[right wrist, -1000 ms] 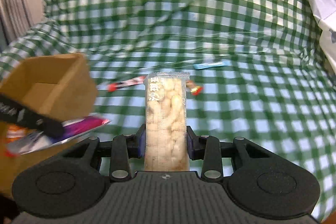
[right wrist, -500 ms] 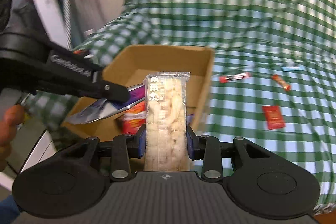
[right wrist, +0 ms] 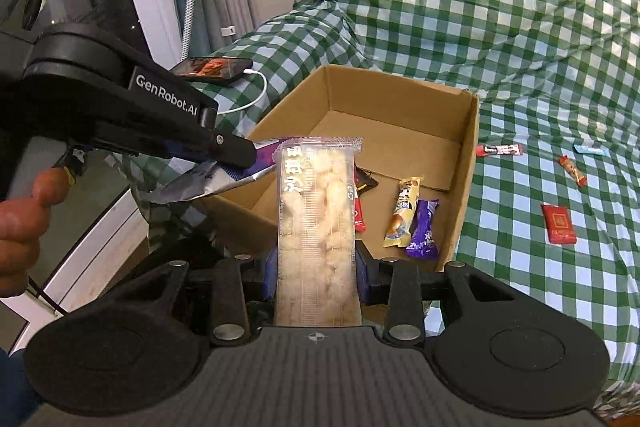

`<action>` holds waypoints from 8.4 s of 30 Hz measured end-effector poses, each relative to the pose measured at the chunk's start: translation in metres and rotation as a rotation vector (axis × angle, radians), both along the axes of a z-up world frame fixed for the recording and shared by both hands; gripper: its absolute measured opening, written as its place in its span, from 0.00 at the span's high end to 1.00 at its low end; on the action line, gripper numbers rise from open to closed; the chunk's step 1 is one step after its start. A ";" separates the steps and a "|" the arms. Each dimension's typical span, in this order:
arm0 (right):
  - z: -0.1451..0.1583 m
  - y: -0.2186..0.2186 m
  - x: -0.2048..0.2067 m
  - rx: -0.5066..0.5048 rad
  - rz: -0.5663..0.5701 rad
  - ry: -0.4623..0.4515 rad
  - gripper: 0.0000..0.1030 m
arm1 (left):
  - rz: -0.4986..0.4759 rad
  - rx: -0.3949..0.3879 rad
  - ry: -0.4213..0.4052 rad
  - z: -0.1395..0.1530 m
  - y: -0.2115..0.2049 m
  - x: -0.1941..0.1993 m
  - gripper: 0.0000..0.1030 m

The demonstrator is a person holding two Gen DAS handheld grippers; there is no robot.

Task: Organize snacks
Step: 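Carry the purple tube with the left tool while the right tool carries the cracker pack over the box, then open both tools to drop the purple tube and cracker pack into the box, then withdraw both tools and hold them above the box, then move both tools over the sheet toward the remaining snacks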

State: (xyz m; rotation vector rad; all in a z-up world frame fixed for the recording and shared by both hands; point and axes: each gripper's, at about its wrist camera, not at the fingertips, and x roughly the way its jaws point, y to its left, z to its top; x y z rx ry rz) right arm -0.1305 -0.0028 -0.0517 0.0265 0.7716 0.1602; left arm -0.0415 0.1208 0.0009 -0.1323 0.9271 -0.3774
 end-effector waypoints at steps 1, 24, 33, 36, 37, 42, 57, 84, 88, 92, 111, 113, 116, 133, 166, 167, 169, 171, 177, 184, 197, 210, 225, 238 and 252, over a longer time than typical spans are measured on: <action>0.000 0.000 -0.002 -0.003 0.001 -0.003 0.63 | 0.000 -0.002 -0.002 0.000 0.000 -0.001 0.85; -0.001 -0.001 -0.004 -0.006 -0.002 0.002 0.63 | -0.014 -0.004 -0.016 0.002 -0.006 -0.009 0.85; -0.003 -0.001 0.000 -0.009 0.000 0.024 0.63 | -0.012 -0.006 0.006 -0.003 -0.004 0.003 0.85; -0.004 -0.002 0.003 -0.010 0.000 0.031 0.63 | -0.011 -0.006 0.006 -0.003 -0.004 0.006 0.85; -0.005 -0.002 0.004 -0.011 -0.001 0.034 0.63 | -0.011 -0.007 0.007 -0.003 -0.004 0.008 0.85; -0.007 -0.004 0.010 -0.005 -0.009 0.047 0.63 | -0.012 -0.009 0.012 -0.005 -0.006 0.018 0.85; -0.016 -0.025 0.057 0.026 -0.061 0.082 0.63 | -0.004 -0.008 0.051 -0.017 -0.024 0.078 0.85; -0.073 -0.048 0.153 0.027 -0.049 0.232 0.24 | 0.070 0.109 0.139 -0.070 -0.057 0.158 0.00; -0.070 -0.045 0.147 0.011 -0.075 0.230 0.14 | 0.107 0.164 0.128 -0.068 -0.046 0.145 0.00; -0.067 -0.038 0.127 0.008 -0.085 0.247 0.14 | 0.109 0.160 0.164 -0.067 -0.032 0.121 0.00; 0.002 0.000 0.013 -0.072 -0.034 0.037 0.08 | 0.034 0.217 0.000 -0.024 -0.016 -0.016 0.00; 0.008 0.000 0.002 -0.076 -0.033 0.008 0.08 | 0.030 0.218 -0.018 -0.018 -0.016 -0.026 0.00; 0.015 -0.002 -0.016 -0.069 -0.043 -0.034 0.07 | 0.027 0.217 -0.049 -0.010 -0.016 -0.041 0.00; 0.021 -0.001 -0.046 -0.047 -0.036 -0.084 0.06 | 0.027 0.215 -0.041 -0.008 -0.011 -0.060 0.00; 0.006 -0.011 -0.040 -0.045 -0.061 0.015 0.05 | 0.011 0.227 0.031 -0.024 -0.018 -0.055 0.00; 0.005 -0.012 -0.039 -0.044 -0.061 0.020 0.05 | 0.008 0.230 0.035 -0.025 -0.019 -0.053 0.00; 0.003 -0.014 -0.037 -0.035 -0.065 0.031 0.05 | 0.007 0.235 0.044 -0.027 -0.020 -0.051 0.00; 0.001 -0.016 -0.036 -0.028 -0.066 0.040 0.05 | 0.007 0.239 0.052 -0.029 -0.021 -0.048 0.00; -0.006 -0.021 -0.030 -0.011 -0.067 0.056 0.05 | 0.000 0.256 0.055 -0.031 -0.030 -0.040 0.00; -0.012 -0.034 -0.024 0.014 -0.093 0.068 0.05 | -0.022 0.277 0.056 -0.033 -0.049 -0.030 0.00; -0.024 -0.077 -0.013 0.092 -0.207 0.082 0.05 | -0.091 0.314 0.052 -0.036 -0.091 -0.012 0.00; -0.028 -0.151 0.012 0.099 -0.387 0.065 0.05 | -0.117 0.336 0.040 -0.037 -0.134 0.034 0.00; -0.038 -0.233 0.046 0.032 -0.496 0.046 0.05 | -0.233 0.344 0.032 -0.046 -0.232 0.086 0.00; -0.089 -0.344 0.109 0.017 -0.556 0.082 0.05 | -0.412 0.445 0.029 -0.104 -0.399 0.224 0.00; -0.192 -0.343 0.205 -0.075 -0.421 0.170 0.00 | -0.484 0.675 0.238 -0.239 -0.465 0.341 0.06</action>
